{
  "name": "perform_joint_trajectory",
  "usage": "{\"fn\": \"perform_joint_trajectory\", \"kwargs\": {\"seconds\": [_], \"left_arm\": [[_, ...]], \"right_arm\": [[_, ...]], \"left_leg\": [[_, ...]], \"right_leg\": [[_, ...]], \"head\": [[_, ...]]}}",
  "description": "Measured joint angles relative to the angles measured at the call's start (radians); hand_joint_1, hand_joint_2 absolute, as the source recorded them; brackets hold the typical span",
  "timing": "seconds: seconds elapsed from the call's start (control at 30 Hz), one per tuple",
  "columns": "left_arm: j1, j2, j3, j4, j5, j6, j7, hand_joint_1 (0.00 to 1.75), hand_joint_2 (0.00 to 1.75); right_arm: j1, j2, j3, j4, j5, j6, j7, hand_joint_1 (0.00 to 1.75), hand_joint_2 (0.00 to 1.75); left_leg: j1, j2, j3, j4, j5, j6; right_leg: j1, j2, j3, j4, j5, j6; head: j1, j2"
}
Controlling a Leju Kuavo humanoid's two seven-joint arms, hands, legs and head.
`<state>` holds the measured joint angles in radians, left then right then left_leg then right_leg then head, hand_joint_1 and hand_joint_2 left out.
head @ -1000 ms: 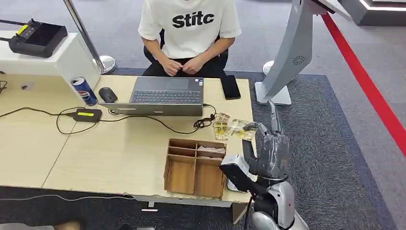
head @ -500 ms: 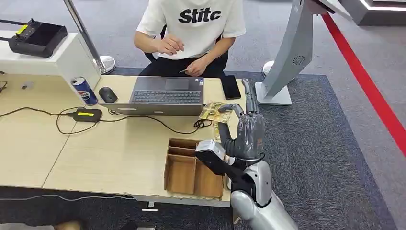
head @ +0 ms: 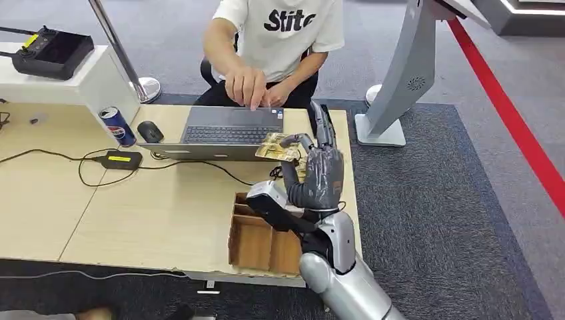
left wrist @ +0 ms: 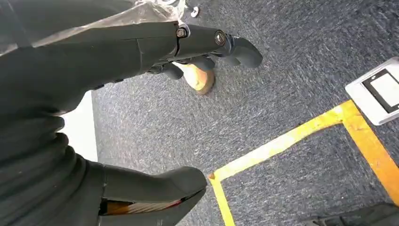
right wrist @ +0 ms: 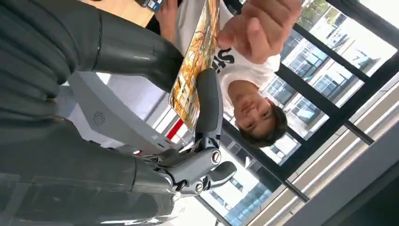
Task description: Pass the card to the sensor for recognition and then transmit it.
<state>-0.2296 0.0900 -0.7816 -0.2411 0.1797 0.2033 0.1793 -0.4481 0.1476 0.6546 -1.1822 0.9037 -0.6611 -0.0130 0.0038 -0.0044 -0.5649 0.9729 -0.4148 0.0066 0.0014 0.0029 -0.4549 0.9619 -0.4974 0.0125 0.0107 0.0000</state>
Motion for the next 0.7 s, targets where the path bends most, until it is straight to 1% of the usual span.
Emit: {"fn": "perform_joint_trajectory", "kwargs": {"seconds": [0.4, 0.7], "left_arm": [[-0.017, -0.006, -0.002, 0.000, -0.027, -0.018, 0.012, 0.00, 1.75], [-0.019, -0.010, -0.003, 0.000, -0.037, -0.021, 0.018, 0.00, 1.75]], "right_arm": [[-0.064, 0.073, 0.027, 0.120, -0.008, 0.000, -0.024, 1.75, 1.75], [-0.074, 0.101, 0.032, 0.190, -0.005, 0.000, -0.047, 1.75, 1.75]], "left_leg": [[0.000, 0.000, 0.000, 0.000, 0.000, 0.000], [0.000, 0.000, 0.000, 0.000, 0.000, 0.000]], "right_leg": [[0.000, 0.000, 0.000, 0.000, 0.000, 0.000], [0.000, 0.000, 0.000, 0.000, 0.000, 0.000]], "head": [[0.000, 0.000], [0.000, 0.000]]}}
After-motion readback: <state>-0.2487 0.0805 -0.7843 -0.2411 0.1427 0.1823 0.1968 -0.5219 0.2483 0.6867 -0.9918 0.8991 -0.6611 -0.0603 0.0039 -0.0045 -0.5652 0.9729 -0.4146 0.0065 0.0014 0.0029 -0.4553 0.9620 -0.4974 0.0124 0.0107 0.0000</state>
